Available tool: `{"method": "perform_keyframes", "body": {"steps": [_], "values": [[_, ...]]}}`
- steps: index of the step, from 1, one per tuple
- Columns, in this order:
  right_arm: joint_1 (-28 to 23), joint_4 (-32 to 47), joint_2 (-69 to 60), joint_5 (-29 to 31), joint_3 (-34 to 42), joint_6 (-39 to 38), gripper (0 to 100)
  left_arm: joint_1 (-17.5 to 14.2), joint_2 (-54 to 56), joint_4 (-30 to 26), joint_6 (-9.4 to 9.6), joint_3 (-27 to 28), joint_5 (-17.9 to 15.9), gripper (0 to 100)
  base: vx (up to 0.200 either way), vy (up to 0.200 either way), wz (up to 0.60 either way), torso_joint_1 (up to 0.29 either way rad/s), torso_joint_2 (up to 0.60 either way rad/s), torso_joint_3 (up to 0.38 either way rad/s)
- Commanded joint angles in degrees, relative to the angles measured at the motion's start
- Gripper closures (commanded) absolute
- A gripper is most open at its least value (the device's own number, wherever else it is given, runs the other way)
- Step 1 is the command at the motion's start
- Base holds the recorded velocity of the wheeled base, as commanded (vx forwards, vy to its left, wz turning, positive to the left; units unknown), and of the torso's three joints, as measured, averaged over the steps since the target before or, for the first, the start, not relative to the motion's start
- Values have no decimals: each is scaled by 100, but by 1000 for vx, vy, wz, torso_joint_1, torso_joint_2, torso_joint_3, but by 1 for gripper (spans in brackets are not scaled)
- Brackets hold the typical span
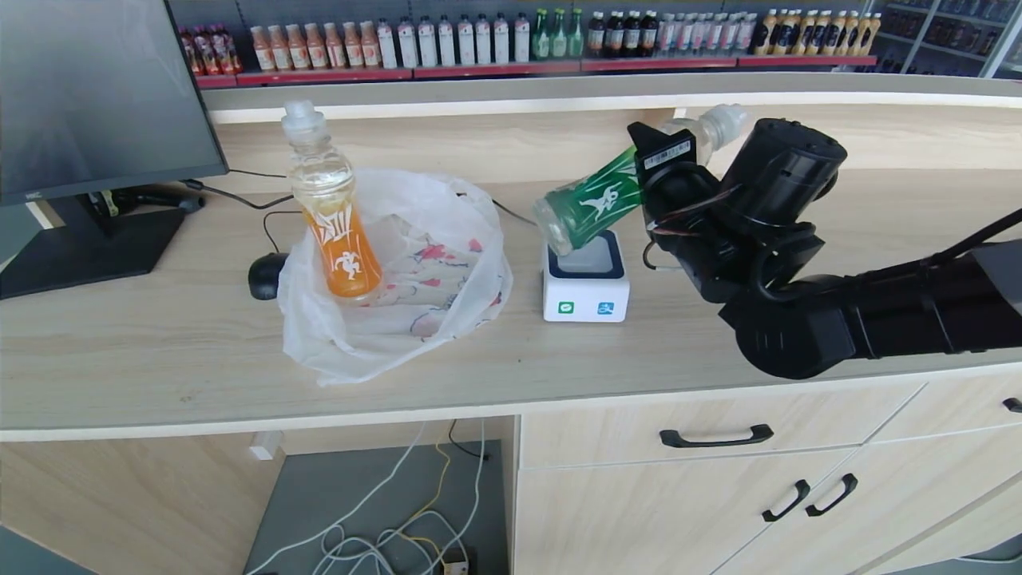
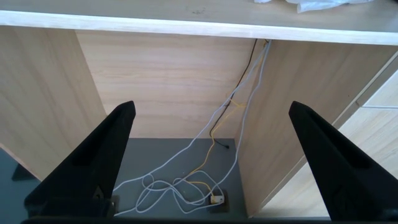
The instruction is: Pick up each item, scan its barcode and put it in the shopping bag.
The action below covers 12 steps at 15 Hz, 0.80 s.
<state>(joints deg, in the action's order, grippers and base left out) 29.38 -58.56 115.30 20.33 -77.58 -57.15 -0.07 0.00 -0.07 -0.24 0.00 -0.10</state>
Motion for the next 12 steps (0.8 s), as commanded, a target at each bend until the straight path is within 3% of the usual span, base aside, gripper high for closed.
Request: {"method": "perform_keyframes", "body": {"steps": [1, 12], "values": [[-90, -6, 45, 6, 59, -7, 100, -1, 0, 7, -2, 0, 1, 0, 0, 0, 0, 0, 0, 0], [-240, 3, 80, 6, 59, -68, 100, -1, 0, -1, -2, 0, 1, 0, 0, 0, 0, 0, 0, 0]]}}
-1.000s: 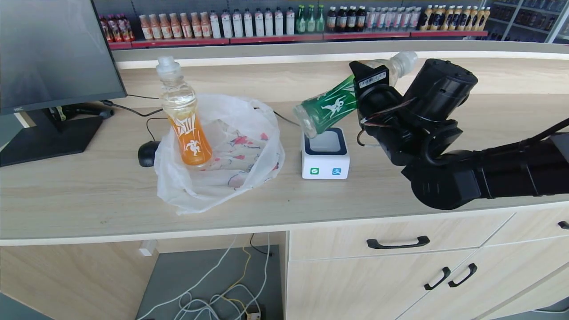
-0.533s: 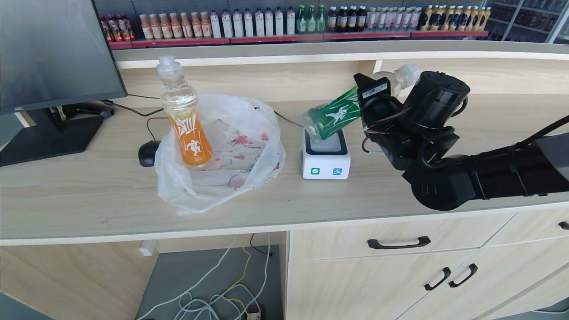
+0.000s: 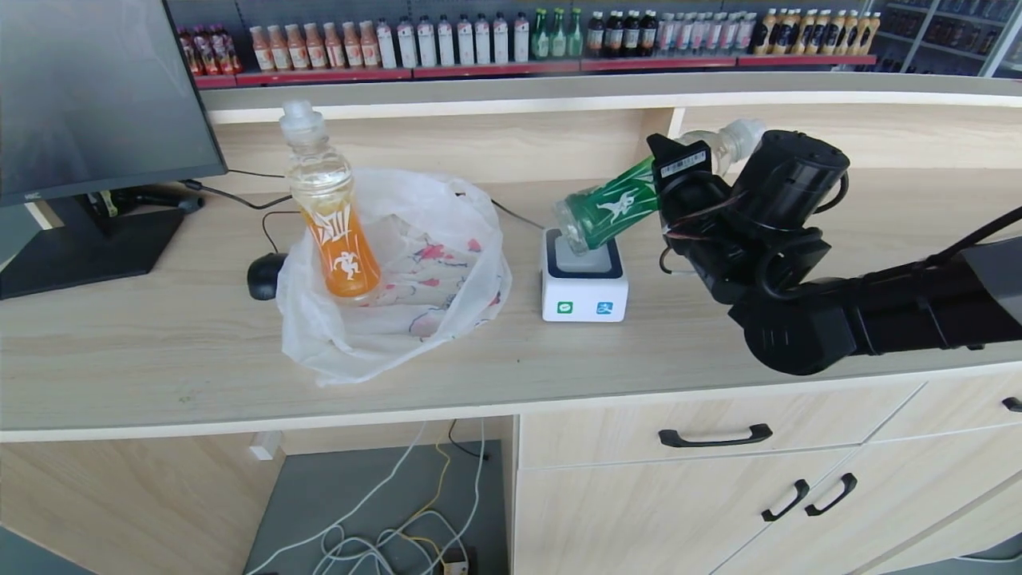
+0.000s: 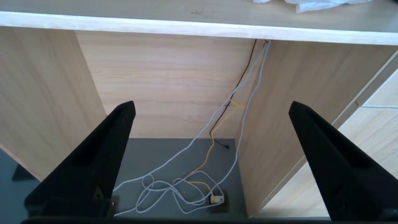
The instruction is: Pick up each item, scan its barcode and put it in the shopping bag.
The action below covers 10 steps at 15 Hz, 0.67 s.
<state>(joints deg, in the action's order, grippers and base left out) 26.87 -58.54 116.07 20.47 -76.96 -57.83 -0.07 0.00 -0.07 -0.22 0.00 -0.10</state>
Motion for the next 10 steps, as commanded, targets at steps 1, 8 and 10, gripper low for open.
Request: {"method": "perform_keyframes", "body": {"steps": [1, 8, 10], "values": [[11, 0, 4, -8, -3, 0, 100, -1, 0, -1, -4, 0, 1, 0, 0, 0, 0, 0, 0, 0], [73, 0, -5, -8, -3, 0, 100, -1, 0, -1, -4, 0, 1, 0, 0, 0, 0, 0, 0, 0], [73, 0, -23, -8, -3, 0, 100, -1, 0, -1, -4, 0, 1, 0, 0, 0, 0, 0, 0, 0]]}}
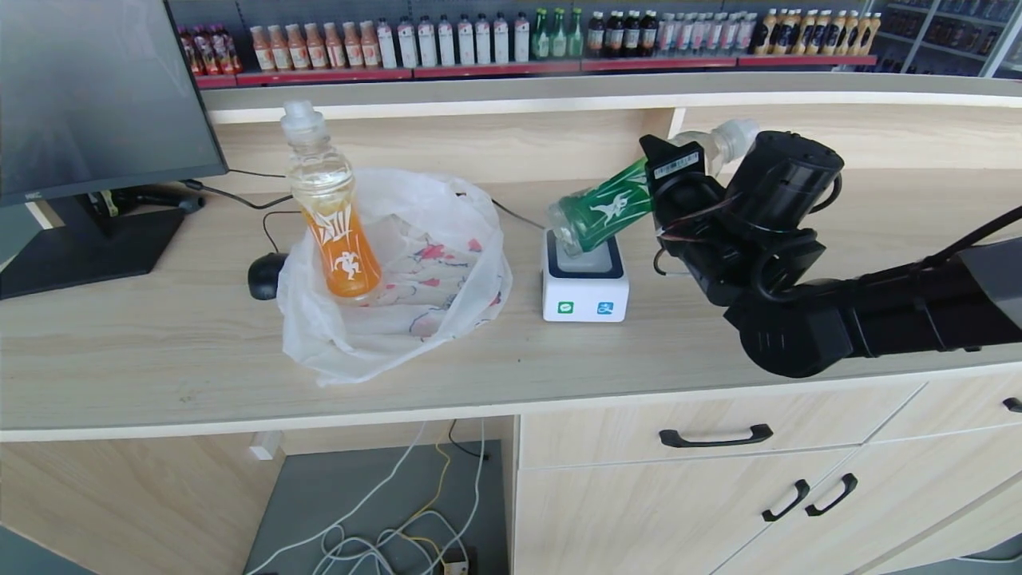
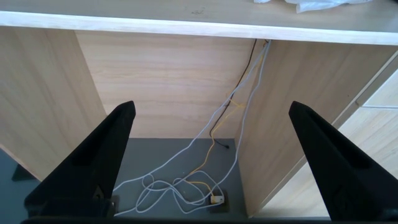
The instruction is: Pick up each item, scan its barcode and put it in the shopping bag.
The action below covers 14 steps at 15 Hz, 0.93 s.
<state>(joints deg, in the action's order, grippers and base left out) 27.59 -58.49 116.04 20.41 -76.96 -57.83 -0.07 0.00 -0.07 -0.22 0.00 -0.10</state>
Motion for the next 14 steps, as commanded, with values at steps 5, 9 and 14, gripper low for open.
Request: {"method": "perform_keyframes", "body": {"steps": [5, 9, 14], "values": [[54, 4, -99, 7, -3, 26, 100, -1, 0, 7, -4, 0, 1, 0, 0, 0, 0, 0, 0, 0], [238, 4, -363, 7, -3, 431, 100, -1, 0, -1, -4, 0, 1, 0, 0, 0, 0, 0, 0, 0], [977, 4, -1180, 7, 401, 1494, 100, -1, 0, -1, -4, 0, 1, 0, 0, 0, 0, 0, 0, 0]]}}
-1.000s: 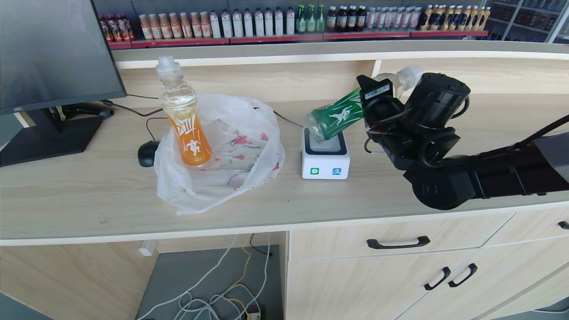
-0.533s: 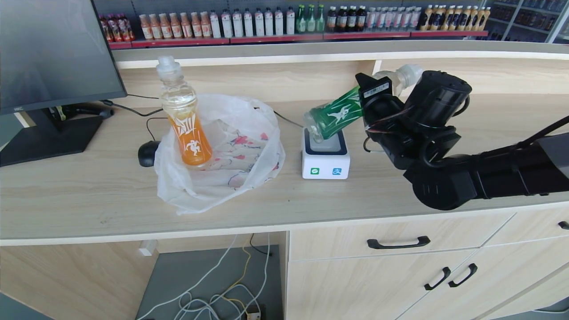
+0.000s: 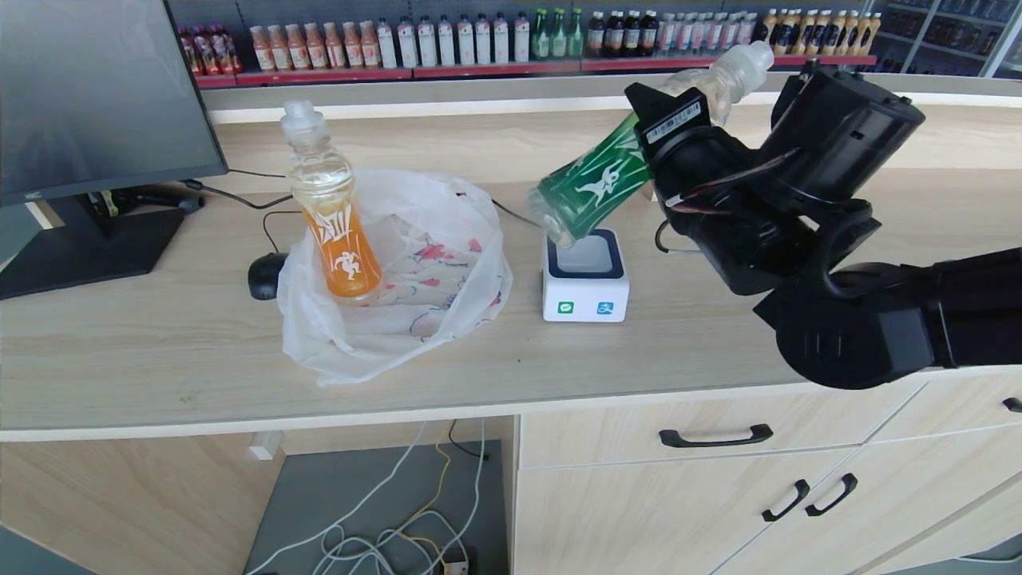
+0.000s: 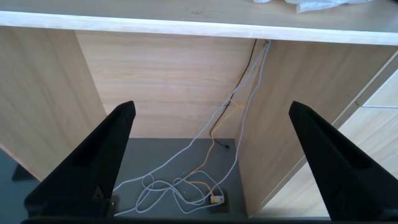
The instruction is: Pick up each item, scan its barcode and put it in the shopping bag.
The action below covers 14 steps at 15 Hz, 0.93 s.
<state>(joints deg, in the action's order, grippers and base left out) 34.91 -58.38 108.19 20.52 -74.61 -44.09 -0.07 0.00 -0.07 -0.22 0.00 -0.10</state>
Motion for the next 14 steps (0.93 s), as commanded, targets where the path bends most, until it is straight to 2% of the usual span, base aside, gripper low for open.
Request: {"method": "perform_keyframes", "body": {"steps": [1, 2, 4, 6, 8, 11, 12, 14], "values": [[437, -7, -562, -13, 192, 428, 100, -1, 0, -1, -4, 0, 1, 0, 0, 0, 0, 0, 0, 0], [552, -7, -641, -4, 192, 639, 100, -1, 0, 7, -4, 0, 1, 0, 0, 0, 0, 0, 0, 0], [798, -24, -888, 23, 306, 1570, 100, -1, 0, -1, -4, 0, 1, 0, 0, 0, 0, 0, 0, 0], [947, -305, -1142, -13, 825, 2766, 100, -1, 0, -1, -4, 0, 1, 0, 0, 0, 0, 0, 0, 0], [1220, -639, -1239, -21, 1141, 3381, 100, -1, 0, 7, -4, 0, 1, 0, 0, 0, 0, 0, 0, 0], [1220, -1299, -1301, -276, 1871, 4471, 100, 7, 0, -1, 48, 0, 1, 0, 0, 0, 0, 0, 0, 0], [1211, -1756, -1283, -522, 2205, 4875, 100, 7, 0, -1, 75, 0, 1, 0, 0, 0, 0, 0, 0, 0], [1158, -2028, -1274, -716, 2460, 5209, 100, 7, 0, -1, 57, 0, 1, 0, 0, 0, 0, 0, 0, 0]]}}
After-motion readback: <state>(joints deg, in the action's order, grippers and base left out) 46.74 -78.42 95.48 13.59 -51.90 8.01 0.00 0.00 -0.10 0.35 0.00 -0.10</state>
